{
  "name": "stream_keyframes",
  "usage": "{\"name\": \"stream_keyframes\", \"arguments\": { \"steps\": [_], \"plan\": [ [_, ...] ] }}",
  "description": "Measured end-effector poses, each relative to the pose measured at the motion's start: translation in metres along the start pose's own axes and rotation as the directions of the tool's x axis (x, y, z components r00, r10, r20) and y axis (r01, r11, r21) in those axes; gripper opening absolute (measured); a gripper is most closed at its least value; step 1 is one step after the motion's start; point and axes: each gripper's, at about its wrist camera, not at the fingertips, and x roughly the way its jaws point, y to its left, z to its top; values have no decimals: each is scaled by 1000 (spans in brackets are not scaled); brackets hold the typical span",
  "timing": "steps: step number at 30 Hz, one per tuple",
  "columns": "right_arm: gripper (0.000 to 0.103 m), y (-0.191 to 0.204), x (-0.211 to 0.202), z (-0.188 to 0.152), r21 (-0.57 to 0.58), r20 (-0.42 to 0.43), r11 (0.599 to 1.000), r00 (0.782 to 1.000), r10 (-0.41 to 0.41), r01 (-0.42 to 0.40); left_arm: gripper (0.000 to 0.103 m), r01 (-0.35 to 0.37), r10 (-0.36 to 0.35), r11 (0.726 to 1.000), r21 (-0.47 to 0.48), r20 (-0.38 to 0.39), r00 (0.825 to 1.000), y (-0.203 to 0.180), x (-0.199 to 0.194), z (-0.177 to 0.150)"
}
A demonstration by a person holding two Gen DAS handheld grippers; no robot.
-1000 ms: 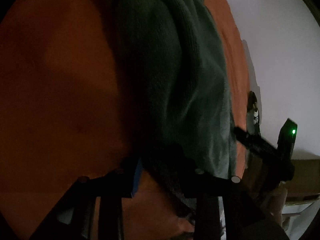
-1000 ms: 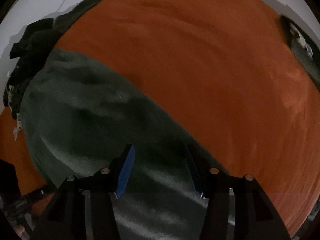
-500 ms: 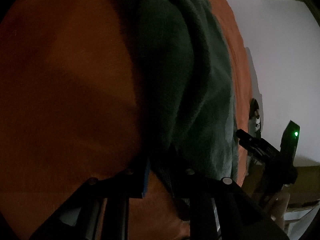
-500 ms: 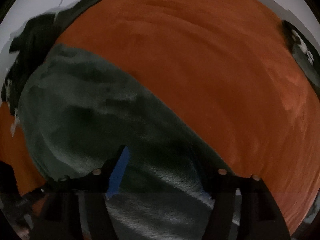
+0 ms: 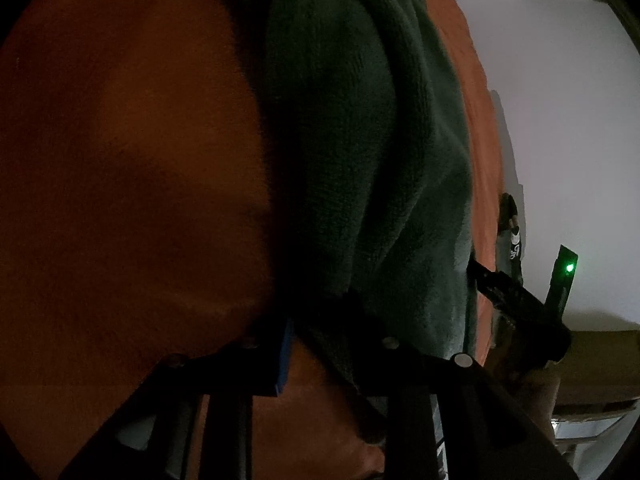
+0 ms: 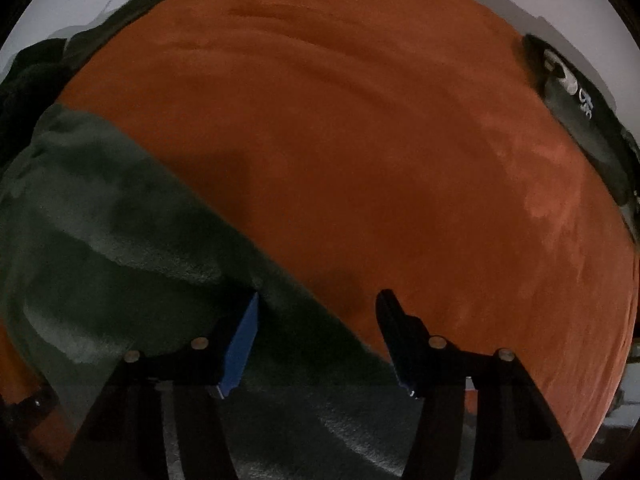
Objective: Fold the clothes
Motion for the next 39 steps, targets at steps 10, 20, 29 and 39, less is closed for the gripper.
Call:
{"name": "stream_keyframes", "arguments": {
  "steps": [10, 20, 29, 39],
  "plan": [
    [67, -7, -77, -59, 84, 133, 980, 976, 170, -182, 26, 26, -27, 1000, -17, -31, 999, 8, -3, 4],
    [67, -30, -122, -129, 123, 158, 959, 959, 235, -256, 29, -56, 54, 984, 167, 17, 998, -23, -51, -27],
    [67, -40, -139, -164, 128, 168, 953, 953, 252, -275, 38, -27, 30, 969, 246, -9, 1000, -108, -2, -67],
    [69, -70, -136, -196, 93, 143, 978, 974, 174, -188, 41, -88, 83, 970, 228, 30, 996, -111, 23, -70]
  ]
}}
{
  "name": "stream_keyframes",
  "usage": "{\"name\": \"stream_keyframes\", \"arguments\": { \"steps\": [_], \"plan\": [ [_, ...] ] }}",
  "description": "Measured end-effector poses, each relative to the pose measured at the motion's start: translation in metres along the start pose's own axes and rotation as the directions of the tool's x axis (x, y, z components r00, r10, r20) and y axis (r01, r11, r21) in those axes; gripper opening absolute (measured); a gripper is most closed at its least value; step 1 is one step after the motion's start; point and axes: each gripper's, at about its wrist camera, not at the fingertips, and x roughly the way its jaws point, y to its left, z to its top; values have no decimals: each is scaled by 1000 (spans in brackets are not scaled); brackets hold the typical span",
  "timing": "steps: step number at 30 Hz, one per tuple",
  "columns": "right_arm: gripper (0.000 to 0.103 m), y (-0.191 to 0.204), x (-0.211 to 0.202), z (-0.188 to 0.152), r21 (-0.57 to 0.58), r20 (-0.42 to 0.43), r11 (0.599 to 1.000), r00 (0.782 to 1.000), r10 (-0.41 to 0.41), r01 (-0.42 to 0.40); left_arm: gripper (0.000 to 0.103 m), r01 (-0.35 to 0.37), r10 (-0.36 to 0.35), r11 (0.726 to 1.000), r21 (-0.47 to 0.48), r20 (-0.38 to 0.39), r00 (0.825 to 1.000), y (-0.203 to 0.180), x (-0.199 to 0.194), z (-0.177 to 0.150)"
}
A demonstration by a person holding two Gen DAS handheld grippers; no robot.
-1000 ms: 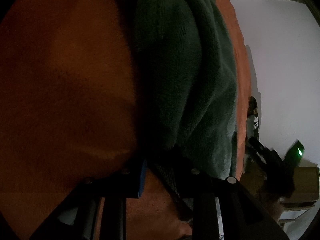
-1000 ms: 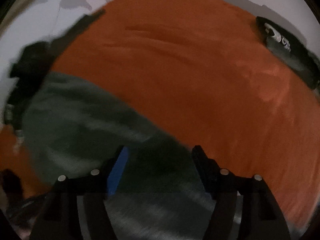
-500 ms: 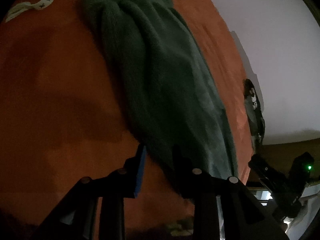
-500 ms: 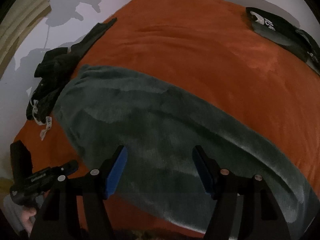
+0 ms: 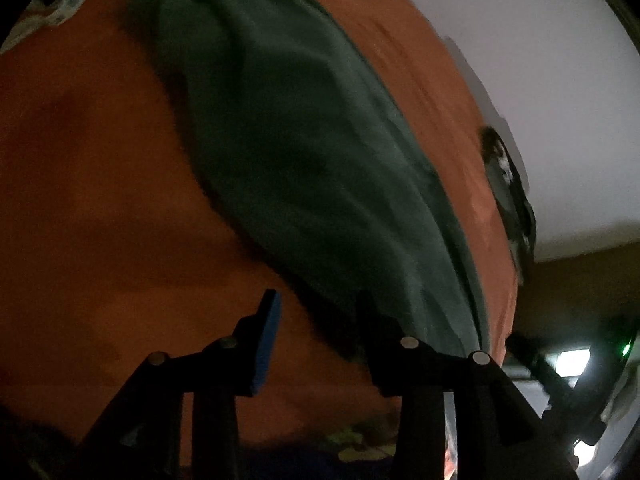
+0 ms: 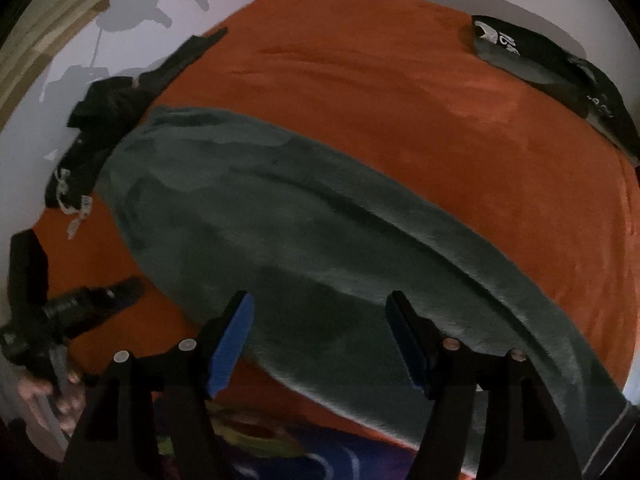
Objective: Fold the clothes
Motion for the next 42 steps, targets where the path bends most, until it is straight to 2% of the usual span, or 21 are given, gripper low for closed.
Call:
{"name": "stream_keyframes", "arguments": {
  "steps": [5, 8, 9, 12, 14, 16, 19, 20, 21, 22, 24, 28, 30, 32, 35, 38, 42],
  "plan": [
    [71, -16, 27, 16, 36, -15, 999, 1000, -2, 2, 41, 4, -3, 999, -45, 24, 1000, 14, -11, -5],
    [71, -21, 45, 31, 55, -17, 998, 1000, -3, 4, 42, 43, -42, 999, -25, 28, 999, 9, -13, -9],
    [71, -22, 50, 36, 69, -13, 998, 1000, 7, -6, 45, 36, -36, 999, 7, 16, 999, 2, -7, -11],
    [71, -24, 63, 49, 81, -1, 997, 1000, 19, -19, 47, -93, 94, 989, 113, -4, 996, -7, 21, -16],
    [71, -26, 71, 58, 61, -4, 998, 1000, -19, 19, 49, -112, 116, 988, 110, -24, 993, 6, 37, -22],
    [71, -32, 83, 66, 42, -32, 996, 997, -71, 73, 47, -93, 95, 991, 94, -11, 995, 16, 35, -25],
    [71, -48, 104, 76, 61, -79, 987, 987, -143, 148, 43, -174, 177, 973, 149, -7, 984, 11, 32, -32],
    [68, -53, 107, 80, 68, -81, 986, 986, -147, 153, 40, -208, 212, 963, 172, -5, 977, 8, 32, -35],
    [56, -58, 110, 83, 75, -83, 985, 985, -151, 157, 39, -216, 219, 960, 181, 0, 976, 8, 34, -36],
    [50, -61, 108, 87, 79, -64, 982, 983, -169, 174, 39, -214, 217, 959, 185, 5, 976, 9, 35, -37],
    [47, -68, 97, 96, 91, 3, 973, 976, -216, 214, 39, -206, 209, 961, 184, 3, 978, 9, 41, -36],
    [49, -82, 82, 101, 148, -16, 985, 996, -83, 84, 39, -176, 179, 976, 125, -9, 984, 9, 40, -33],
    [56, -84, 75, 93, 145, -41, 989, 999, -22, 28, 39, -158, 159, 986, 47, -6, 987, 11, 27, -32],
    [57, -82, 64, 78, 130, -62, 992, 998, 17, -8, 39, -123, 123, 992, -14, 3, 992, 10, 13, -32],
    [57, -77, 44, 39, 137, -73, 989, 995, 72, -62, 39, -39, 39, 999, -12, 7, 999, -3, 1, -29],
    [57, -75, 25, 1, 181, -66, 978, 991, 120, -106, 40, 54, -52, 998, 18, -89, 995, -20, 21, -21],
    [63, -86, 5, -57, 343, -18, 931, 990, 137, -123, 39, 149, -145, 989, 5, -222, 964, -21, 48, -21]
  ]
}}
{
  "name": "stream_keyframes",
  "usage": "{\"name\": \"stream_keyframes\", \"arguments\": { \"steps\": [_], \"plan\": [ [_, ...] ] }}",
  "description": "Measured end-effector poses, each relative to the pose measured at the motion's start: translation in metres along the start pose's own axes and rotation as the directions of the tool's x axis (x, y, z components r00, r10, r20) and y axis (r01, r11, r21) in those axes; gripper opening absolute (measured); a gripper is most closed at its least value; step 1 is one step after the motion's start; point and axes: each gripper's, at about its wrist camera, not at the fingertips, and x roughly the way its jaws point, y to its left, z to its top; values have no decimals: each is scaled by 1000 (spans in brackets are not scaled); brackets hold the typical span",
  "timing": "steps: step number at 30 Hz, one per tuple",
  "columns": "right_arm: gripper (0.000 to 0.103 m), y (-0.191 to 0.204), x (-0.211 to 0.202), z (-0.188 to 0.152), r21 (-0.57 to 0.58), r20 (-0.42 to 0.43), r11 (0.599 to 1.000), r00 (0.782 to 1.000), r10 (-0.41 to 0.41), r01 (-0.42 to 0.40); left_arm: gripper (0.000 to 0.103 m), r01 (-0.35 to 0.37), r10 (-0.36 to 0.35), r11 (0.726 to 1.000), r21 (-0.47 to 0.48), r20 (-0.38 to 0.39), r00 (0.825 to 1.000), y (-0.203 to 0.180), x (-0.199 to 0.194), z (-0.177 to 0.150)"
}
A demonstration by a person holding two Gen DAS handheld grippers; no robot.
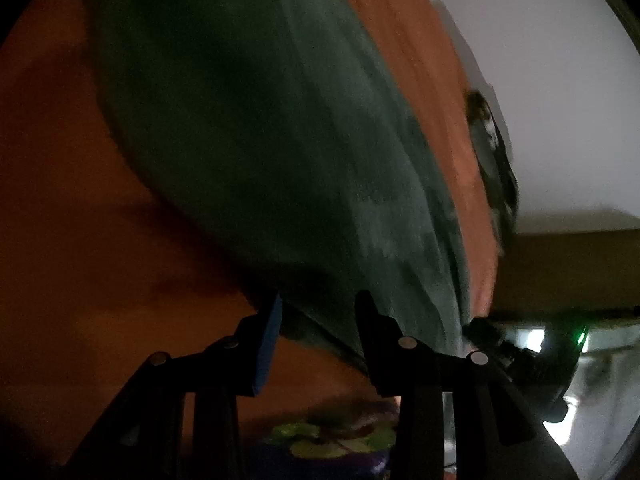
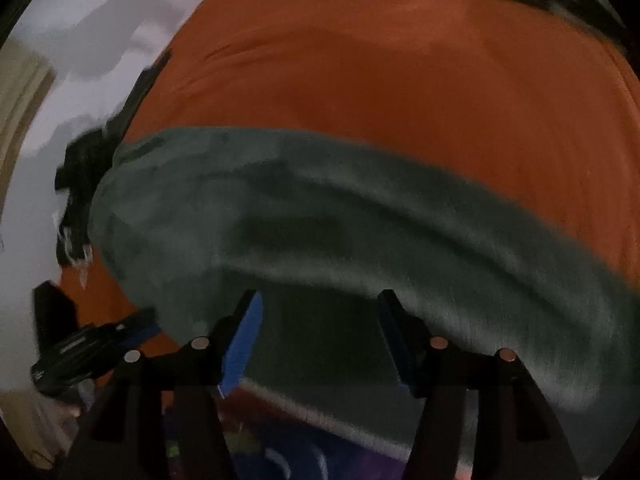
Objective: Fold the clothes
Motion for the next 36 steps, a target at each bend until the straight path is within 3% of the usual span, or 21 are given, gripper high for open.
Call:
{"name": "stream_keyframes", "arguments": {
  "steps": [2, 6, 9, 11, 15, 20, 23, 25, 26, 28, 29, 32, 36],
  "plan": [
    [64, -13, -2, -31, 111, 20, 992, 998, 60, -62, 39, 41, -41, 999, -35, -11, 999, 15, -5, 1],
    [64, -31, 5, -81, 229, 48, 960, 987, 156, -163, 39, 96, -83, 974, -203, 70, 994, 60, -36, 6],
    [64, -61, 11, -99, 315, 48, 939, 991, 127, -136, 40, 93, -61, 961, -260, 128, 990, 80, -61, 14],
    [64, -94, 9, -108, 432, 56, 899, 997, 56, -75, 40, 102, -57, 952, -289, 162, 985, 90, -75, 16],
    [64, -129, -11, -123, 541, 160, 827, 984, 77, -153, 40, 129, -80, 948, -293, 172, 982, 95, -77, 16],
    [64, -124, -29, -135, 528, 235, 824, 967, 94, -208, 43, 131, -89, 950, -285, 157, 984, 113, -75, 23],
    [64, -140, -41, -155, 594, 203, 803, 975, -90, -49, 43, 170, -119, 935, -310, 178, 977, 118, -69, 23],
    [64, -171, -47, -180, 693, 255, 711, 963, -91, -117, 43, 197, -140, 926, -322, 193, 971, 122, -67, 23],
    [64, -189, -50, -193, 740, 293, 650, 953, -78, -174, 43, 209, -149, 922, -325, 201, 968, 124, -67, 23],
    [64, -220, -52, -220, 793, 423, 492, 906, -23, -358, 43, 236, -170, 915, -328, 217, 961, 128, -67, 24],
    [64, -230, -54, -228, 790, 475, 452, 880, -23, -414, 43, 253, -185, 911, -327, 226, 956, 128, -66, 25],
    [64, -251, -62, -239, 749, 591, 419, 804, -71, -513, 43, 306, -228, 897, -320, 258, 939, 130, -64, 29],
    [63, -281, -50, -256, 720, 676, 299, 730, -99, -626, 43, 372, -278, 873, -314, 306, 910, 138, -63, 35]
  ]
}}
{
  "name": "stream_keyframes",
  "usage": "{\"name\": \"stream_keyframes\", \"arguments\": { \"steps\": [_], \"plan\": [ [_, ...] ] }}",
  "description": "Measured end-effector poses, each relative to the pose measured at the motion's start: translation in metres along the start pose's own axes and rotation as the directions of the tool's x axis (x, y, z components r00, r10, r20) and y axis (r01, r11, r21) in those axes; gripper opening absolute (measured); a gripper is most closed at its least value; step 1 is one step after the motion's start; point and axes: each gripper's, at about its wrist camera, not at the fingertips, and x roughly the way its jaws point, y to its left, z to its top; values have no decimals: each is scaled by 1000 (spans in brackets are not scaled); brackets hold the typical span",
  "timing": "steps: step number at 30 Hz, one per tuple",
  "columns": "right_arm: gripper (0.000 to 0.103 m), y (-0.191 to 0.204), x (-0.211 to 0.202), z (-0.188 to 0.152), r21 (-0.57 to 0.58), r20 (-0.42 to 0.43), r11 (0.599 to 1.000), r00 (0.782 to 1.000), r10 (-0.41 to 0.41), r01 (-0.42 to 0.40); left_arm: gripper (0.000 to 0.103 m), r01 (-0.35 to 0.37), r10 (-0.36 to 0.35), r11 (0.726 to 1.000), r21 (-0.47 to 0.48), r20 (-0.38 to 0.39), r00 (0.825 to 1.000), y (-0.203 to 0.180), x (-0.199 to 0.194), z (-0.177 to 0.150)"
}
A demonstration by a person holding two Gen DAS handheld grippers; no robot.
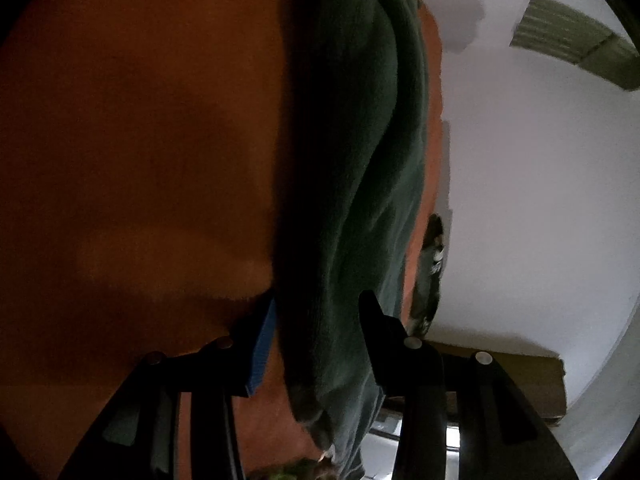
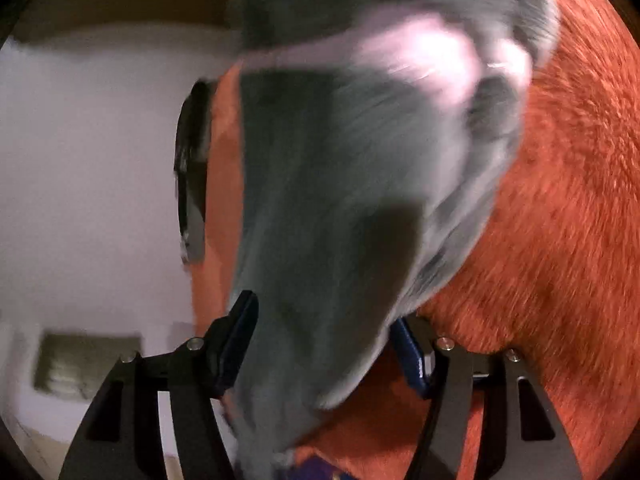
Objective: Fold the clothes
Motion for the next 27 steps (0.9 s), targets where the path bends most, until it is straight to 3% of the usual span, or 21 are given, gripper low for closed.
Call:
{"name": "stream_keyframes", "arguments": {
  "steps": [2, 5, 7, 11, 13, 14, 16, 18, 21, 23, 27],
  "plan": [
    [55, 1, -1, 11, -15, 28, 1000, 1000, -11, 11, 43, 35, -35, 999, -28, 3, 999, 6, -2, 2],
    [25, 23, -3, 25, -147, 70, 987, 996, -62, 72, 43, 75, -75, 994, -78, 9, 997, 17, -6, 4],
    [21, 38, -5, 34, -232, 101, 966, 991, -93, 114, 43, 88, -87, 992, -94, 14, 996, 20, -9, 5],
    [20, 62, -11, 38, -291, 120, 950, 989, -82, 114, 43, 77, -76, 993, -85, 21, 997, 19, -10, 7],
    [24, 56, 9, 39, -284, 29, 945, 987, -159, 161, 43, 60, -59, 996, -69, 23, 998, 16, -7, 7],
    [25, 43, 12, 43, -214, -25, 963, 985, -171, 161, 43, 48, -47, 997, -56, 23, 999, 14, -7, 7],
    [29, 13, -4, 49, -30, -64, 993, 991, -114, 113, 43, 27, -26, 999, -33, 21, 999, 10, -8, 8],
    [45, -3, -34, 47, 82, -1, 994, 997, -72, 72, 44, 15, -15, 999, -28, 22, 1000, 9, -9, 9],
    [68, 1, -77, 57, 56, 176, 990, 974, -141, 133, 44, 15, -14, 999, -34, 25, 1000, 9, -9, 11],
    [71, 1, -84, 72, 37, 229, 991, 964, -137, 132, 44, 11, -10, 1000, -27, 25, 1000, 8, -9, 12],
    [71, 2, -58, 93, 12, 187, 994, 977, -106, 106, 44, 6, -6, 1000, -21, 23, 1000, 8, -7, 16]
  ]
}}
